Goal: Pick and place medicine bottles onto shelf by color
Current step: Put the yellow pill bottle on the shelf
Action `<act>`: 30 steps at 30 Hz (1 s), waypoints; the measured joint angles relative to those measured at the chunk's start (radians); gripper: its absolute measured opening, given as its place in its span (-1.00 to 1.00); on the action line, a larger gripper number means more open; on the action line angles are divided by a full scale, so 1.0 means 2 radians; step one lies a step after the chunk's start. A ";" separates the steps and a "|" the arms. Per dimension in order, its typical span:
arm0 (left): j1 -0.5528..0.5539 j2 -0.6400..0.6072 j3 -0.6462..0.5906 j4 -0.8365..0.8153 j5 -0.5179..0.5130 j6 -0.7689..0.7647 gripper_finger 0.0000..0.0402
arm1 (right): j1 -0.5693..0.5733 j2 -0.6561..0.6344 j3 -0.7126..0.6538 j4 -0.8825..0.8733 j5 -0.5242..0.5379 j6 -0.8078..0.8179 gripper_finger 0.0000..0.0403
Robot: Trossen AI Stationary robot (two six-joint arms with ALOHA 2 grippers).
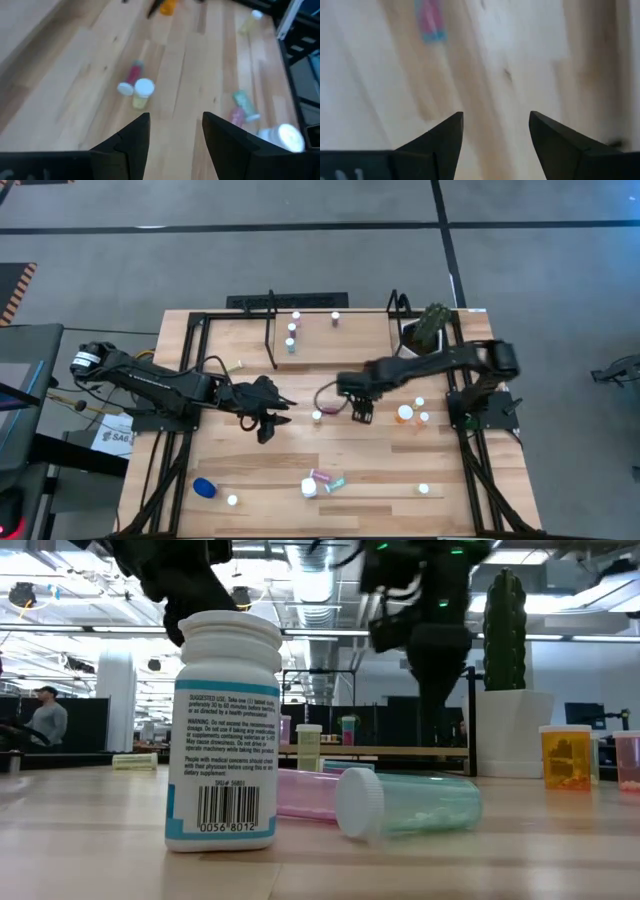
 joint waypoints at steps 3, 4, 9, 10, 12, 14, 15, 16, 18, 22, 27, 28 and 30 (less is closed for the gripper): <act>-0.004 -0.001 0.000 0.011 -0.006 0.001 -0.16 | 0.016 -0.038 -0.071 0.115 -0.002 0.040 0.23; -0.006 -0.001 0.000 0.009 -0.008 -0.001 -0.16 | 0.021 -0.043 -0.086 0.142 -0.001 0.052 0.23; -0.020 -0.001 0.000 0.009 -0.025 -0.019 -0.16 | 0.027 -0.040 -0.117 0.256 -0.002 0.052 0.23; -0.023 -0.001 0.000 0.009 -0.028 -0.020 -0.16 | 0.025 -0.038 -0.117 0.264 -0.002 0.048 0.23; -0.028 -0.001 0.000 0.010 -0.035 -0.024 -0.16 | 0.024 -0.025 -0.117 0.305 -0.002 0.050 0.23; -0.034 -0.001 0.000 0.009 -0.038 -0.025 -0.16 | 0.024 -0.023 -0.117 0.313 -0.002 0.051 0.23; -0.037 -0.001 0.000 0.010 -0.040 -0.029 -0.16 | 0.024 -0.024 -0.118 0.316 -0.002 0.047 0.23; -0.040 -0.001 0.000 0.008 -0.041 -0.034 -0.16 | 0.024 -0.024 -0.116 0.328 -0.002 0.044 0.23; -0.049 -0.001 0.000 -0.001 -0.049 -0.042 -0.16 | 0.024 -0.026 -0.115 0.338 -0.002 0.031 0.23; -0.072 0.000 0.000 -0.003 -0.079 -0.046 -0.16 | 0.031 -0.025 -0.114 0.394 -0.002 -0.017 0.24; -0.100 0.000 0.000 -0.008 -0.122 -0.060 -0.16 | 0.046 -0.006 -0.115 0.435 -0.002 -0.050 0.24; -0.104 0.000 0.000 -0.011 -0.129 -0.062 -0.16 | 0.046 -0.005 -0.117 0.431 -0.002 -0.055 0.24; -0.114 0.001 0.000 -0.011 -0.142 -0.066 -0.16 | 0.046 0.009 -0.113 0.462 -0.002 -0.064 0.24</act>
